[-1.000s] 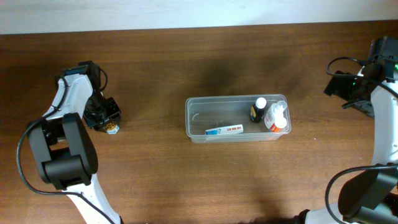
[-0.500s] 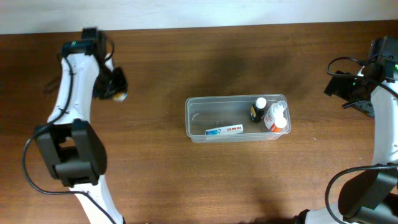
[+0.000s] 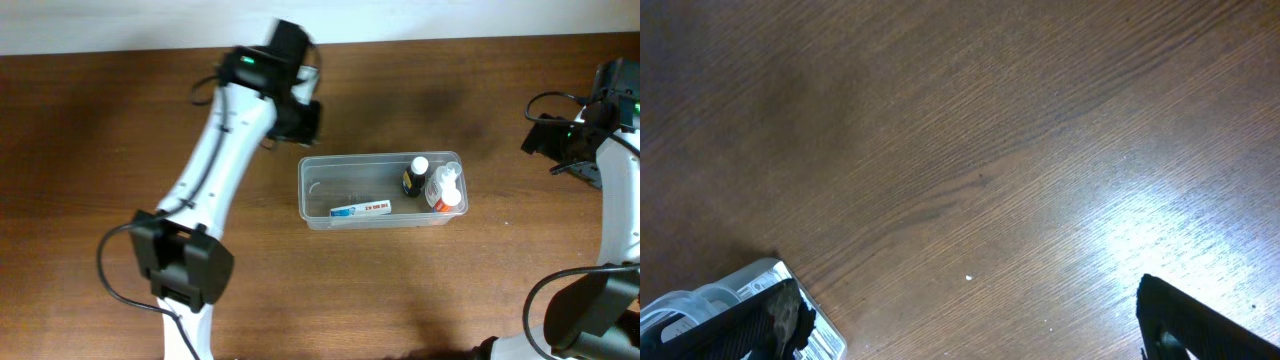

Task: Pack container
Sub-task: 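Lift the jar and carry it over the container with the left gripper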

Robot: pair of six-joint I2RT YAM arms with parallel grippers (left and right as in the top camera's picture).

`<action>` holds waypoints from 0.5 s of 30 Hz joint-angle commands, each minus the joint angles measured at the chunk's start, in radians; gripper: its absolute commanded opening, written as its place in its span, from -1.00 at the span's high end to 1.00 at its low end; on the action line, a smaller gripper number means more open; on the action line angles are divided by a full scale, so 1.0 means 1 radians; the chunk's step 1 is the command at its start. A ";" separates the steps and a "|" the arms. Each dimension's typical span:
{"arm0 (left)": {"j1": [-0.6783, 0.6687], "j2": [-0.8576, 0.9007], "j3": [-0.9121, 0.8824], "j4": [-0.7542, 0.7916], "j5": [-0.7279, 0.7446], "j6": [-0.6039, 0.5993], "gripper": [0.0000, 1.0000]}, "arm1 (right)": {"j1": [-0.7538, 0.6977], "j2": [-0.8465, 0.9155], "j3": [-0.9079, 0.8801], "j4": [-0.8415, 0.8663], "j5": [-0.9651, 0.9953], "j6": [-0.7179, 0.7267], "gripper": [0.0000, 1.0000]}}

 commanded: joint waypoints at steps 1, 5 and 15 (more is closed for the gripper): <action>-0.080 0.008 0.022 -0.013 0.017 0.024 0.23 | -0.004 0.003 -0.001 0.003 0.016 0.009 -0.97; -0.161 0.013 0.022 -0.006 -0.010 0.024 0.21 | -0.004 0.003 -0.001 0.003 0.016 0.009 -0.97; -0.234 0.102 0.021 -0.022 -0.046 0.024 0.21 | -0.004 0.003 -0.001 0.003 0.016 0.009 -0.97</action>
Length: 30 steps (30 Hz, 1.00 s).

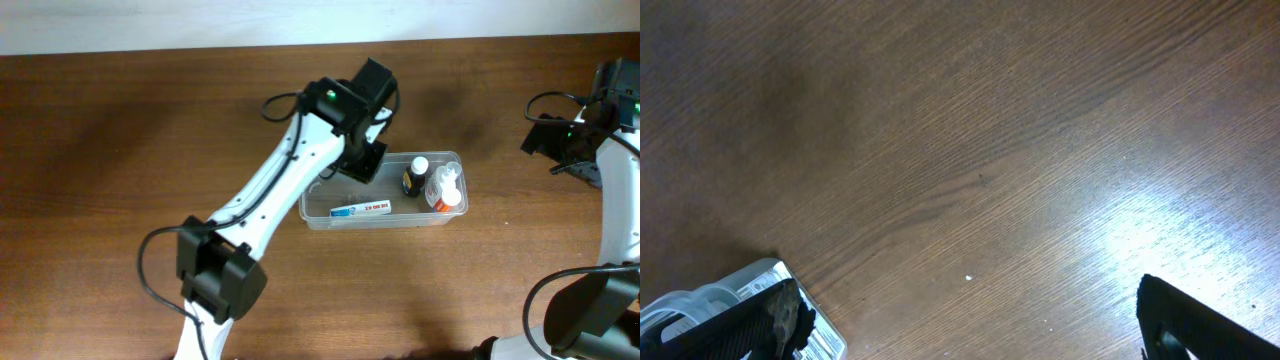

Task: Pack container
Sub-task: 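Lift the jar and carry it over the container with the left gripper, then lower the jar into the container and open the left gripper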

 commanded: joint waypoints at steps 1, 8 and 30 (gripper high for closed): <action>-0.002 0.057 0.017 -0.006 -0.017 0.016 0.22 | -0.004 0.003 -0.001 0.003 0.016 0.009 -0.97; -0.002 0.131 0.017 -0.013 -0.017 0.016 0.21 | -0.004 0.003 -0.001 0.002 0.016 0.009 -0.97; -0.001 0.180 0.012 0.017 -0.022 0.016 0.21 | -0.004 0.003 -0.001 0.003 0.016 0.009 -0.97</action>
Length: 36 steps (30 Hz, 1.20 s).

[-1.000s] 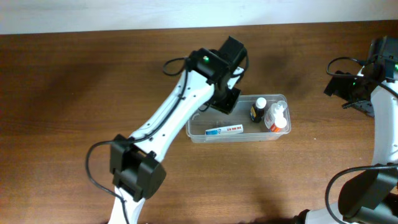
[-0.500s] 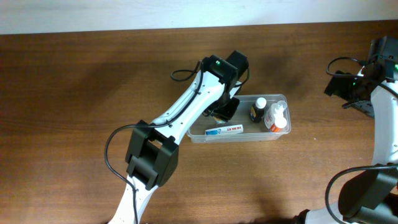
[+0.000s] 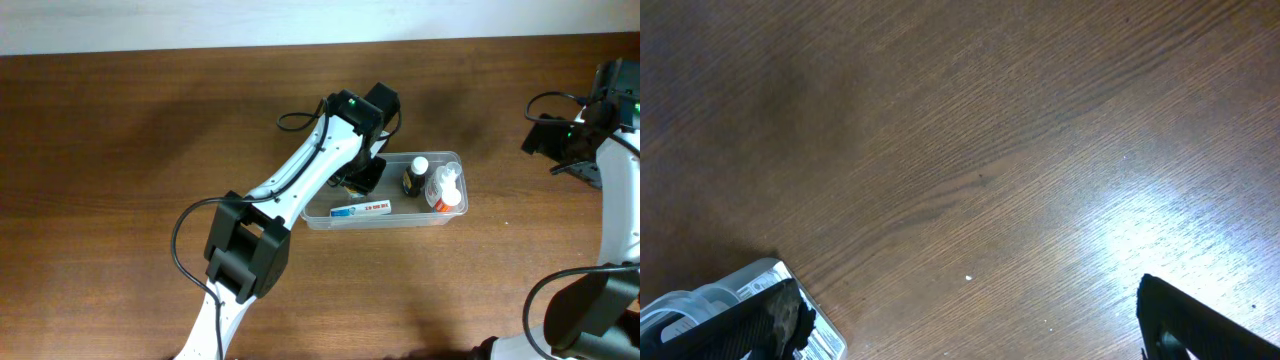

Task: Pack container
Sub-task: 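Lower the jar into the container and open the left gripper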

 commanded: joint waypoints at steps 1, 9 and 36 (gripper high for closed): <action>0.001 0.010 0.010 0.004 -0.012 0.016 0.21 | -0.003 0.003 -0.001 0.003 0.016 0.008 -0.97; 0.001 0.012 -0.042 0.031 -0.048 0.016 0.20 | -0.003 0.003 -0.001 0.003 0.016 0.008 -0.97; 0.001 0.012 -0.076 0.053 -0.049 0.016 0.20 | -0.003 0.003 -0.001 0.003 0.016 0.008 -0.97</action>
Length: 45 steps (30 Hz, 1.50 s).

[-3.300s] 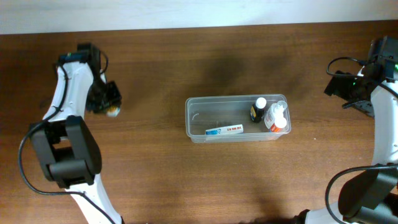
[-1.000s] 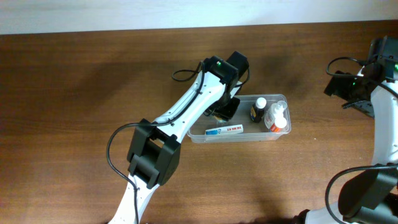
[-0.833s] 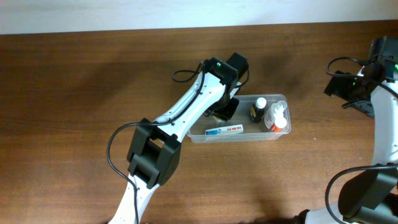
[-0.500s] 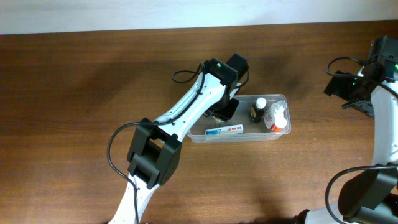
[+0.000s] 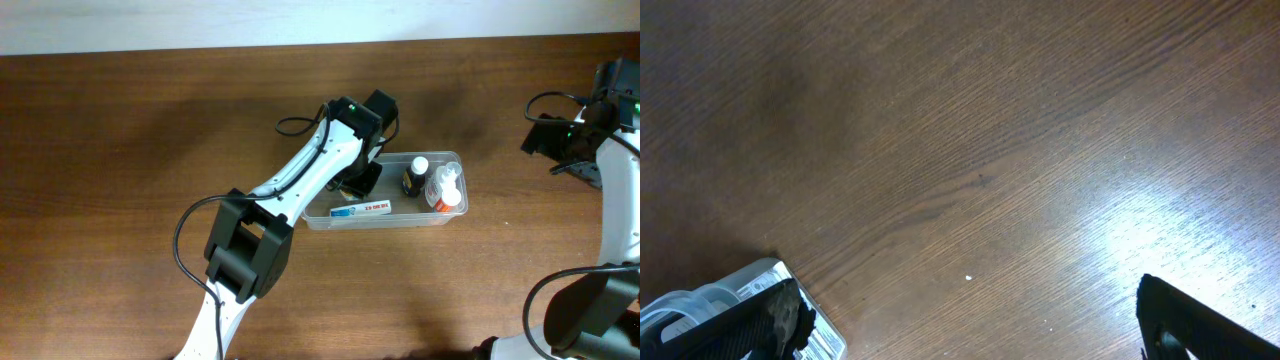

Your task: Pack container

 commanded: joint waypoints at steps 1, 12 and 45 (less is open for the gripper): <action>0.000 0.012 -0.004 0.009 -0.008 0.016 0.20 | -0.004 0.003 -0.001 0.003 0.015 0.009 -0.97; 0.001 0.012 -0.005 0.027 -0.008 0.016 -0.08 | -0.004 0.003 -0.001 0.003 0.015 0.009 -0.97; 0.048 -0.043 0.430 -0.180 -0.118 0.016 -0.42 | -0.004 0.003 -0.001 0.003 0.015 0.009 -0.97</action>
